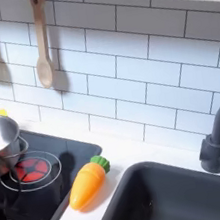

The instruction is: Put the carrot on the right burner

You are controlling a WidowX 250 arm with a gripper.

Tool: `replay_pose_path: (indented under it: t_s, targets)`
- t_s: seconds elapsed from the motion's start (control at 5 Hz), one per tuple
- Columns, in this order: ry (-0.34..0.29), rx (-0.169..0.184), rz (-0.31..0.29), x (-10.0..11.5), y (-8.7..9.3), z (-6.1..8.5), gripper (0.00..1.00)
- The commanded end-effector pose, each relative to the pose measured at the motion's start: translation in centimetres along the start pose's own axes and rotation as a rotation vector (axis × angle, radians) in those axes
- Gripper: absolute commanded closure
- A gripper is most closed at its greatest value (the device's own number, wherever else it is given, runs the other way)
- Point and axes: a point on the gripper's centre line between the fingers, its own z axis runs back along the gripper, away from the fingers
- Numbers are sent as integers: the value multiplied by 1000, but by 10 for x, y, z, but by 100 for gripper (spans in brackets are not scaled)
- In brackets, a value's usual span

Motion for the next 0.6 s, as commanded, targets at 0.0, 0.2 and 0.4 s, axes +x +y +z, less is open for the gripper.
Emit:
replay_pose_path:
  t_s: [0.0, 0.2, 0.4]
  targets:
    - [-3, -22, 47, 39, 6, -5, 0]
    - [27, -27, 76, 62, 8, -13, 0]
    - [61, -22, 83, 76, 7, -24, 0]
